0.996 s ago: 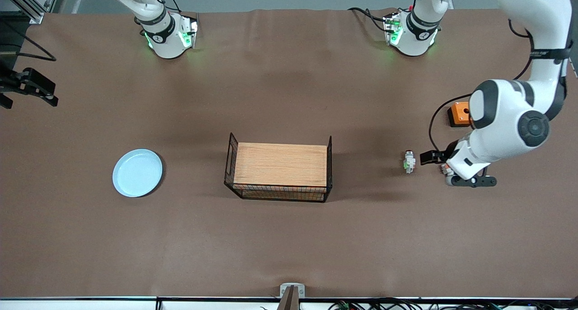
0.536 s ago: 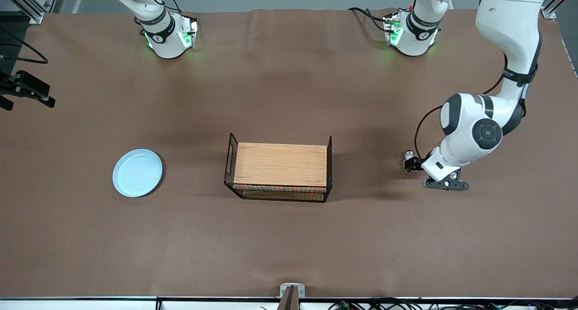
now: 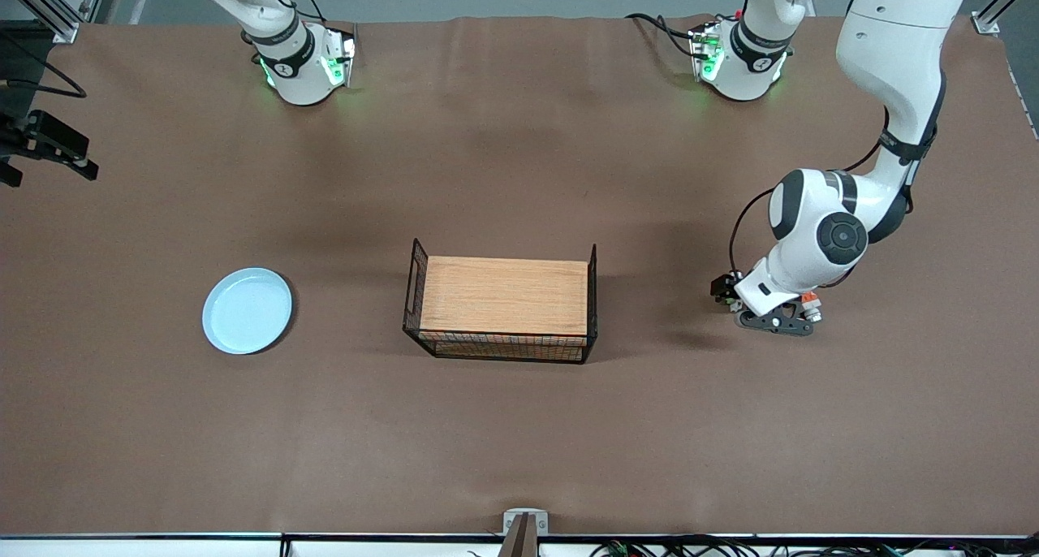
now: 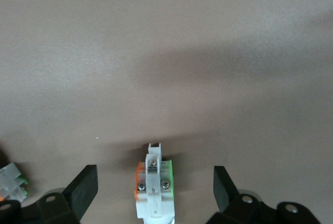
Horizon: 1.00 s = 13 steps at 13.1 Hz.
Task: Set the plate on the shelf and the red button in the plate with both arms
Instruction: 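Close the left gripper on the push button and lift it, then reach the right gripper to the rim of the white plate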
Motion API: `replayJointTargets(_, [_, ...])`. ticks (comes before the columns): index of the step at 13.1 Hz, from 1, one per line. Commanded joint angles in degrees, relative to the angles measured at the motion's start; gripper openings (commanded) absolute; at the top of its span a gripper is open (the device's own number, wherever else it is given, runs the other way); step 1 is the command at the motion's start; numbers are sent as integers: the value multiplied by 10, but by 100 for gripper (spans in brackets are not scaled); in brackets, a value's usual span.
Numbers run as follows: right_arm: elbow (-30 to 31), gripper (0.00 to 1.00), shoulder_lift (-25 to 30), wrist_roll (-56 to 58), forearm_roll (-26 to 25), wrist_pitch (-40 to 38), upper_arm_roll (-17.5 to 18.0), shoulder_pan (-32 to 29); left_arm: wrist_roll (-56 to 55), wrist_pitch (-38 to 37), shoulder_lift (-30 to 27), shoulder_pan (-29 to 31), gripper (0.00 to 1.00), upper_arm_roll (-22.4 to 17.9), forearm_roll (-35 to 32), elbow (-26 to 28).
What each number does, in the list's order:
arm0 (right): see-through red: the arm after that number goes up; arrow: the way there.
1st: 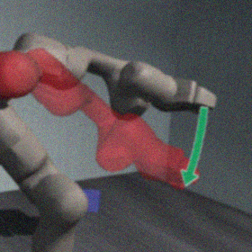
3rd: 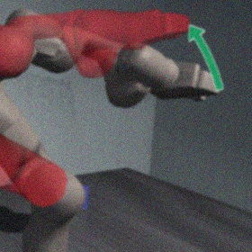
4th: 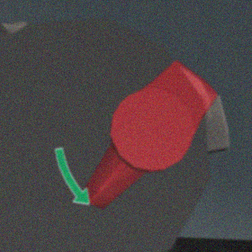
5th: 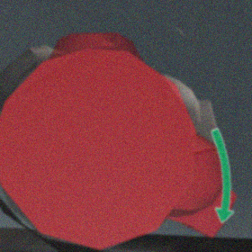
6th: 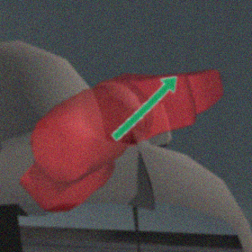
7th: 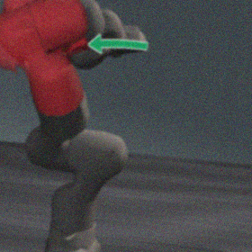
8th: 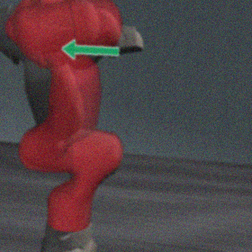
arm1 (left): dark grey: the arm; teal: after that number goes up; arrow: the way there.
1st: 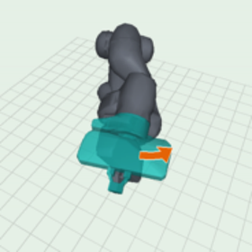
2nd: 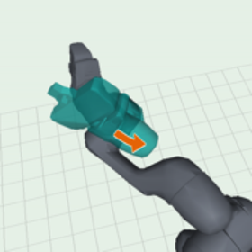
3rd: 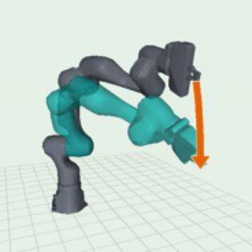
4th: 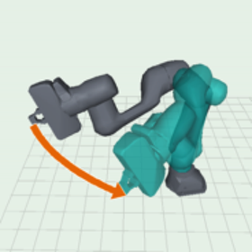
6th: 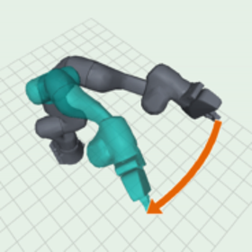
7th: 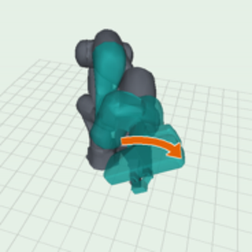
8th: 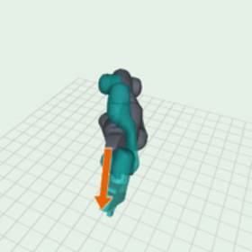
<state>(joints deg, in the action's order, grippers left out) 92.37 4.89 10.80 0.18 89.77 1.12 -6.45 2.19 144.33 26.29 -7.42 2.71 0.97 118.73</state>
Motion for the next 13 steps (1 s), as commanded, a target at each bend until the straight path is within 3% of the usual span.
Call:
replayJointTargets(1, [13,100,16,12,-9,-1,7,-13,10,23,14,-1,93,-2,-18,5])
replayJointTargets(6, [-7,100,11,13,-14,-29,12,-7,10,21,17,-1,67,-2,-18,12])
replayJointTargets(9, [-7,100,-39,14,-9,-28,8,-12,13,17,17,0,48,-2,-18,12])
replayJointTargets(11, [-6,99,-40,33,-13,-26,8,-23,13,14,17,1,35,-2,-18,12])
replayJointTargets(13, [22,99,-39,-40,-7,-13,10,-22,13,-4,11,5,25,-2,-18,10])
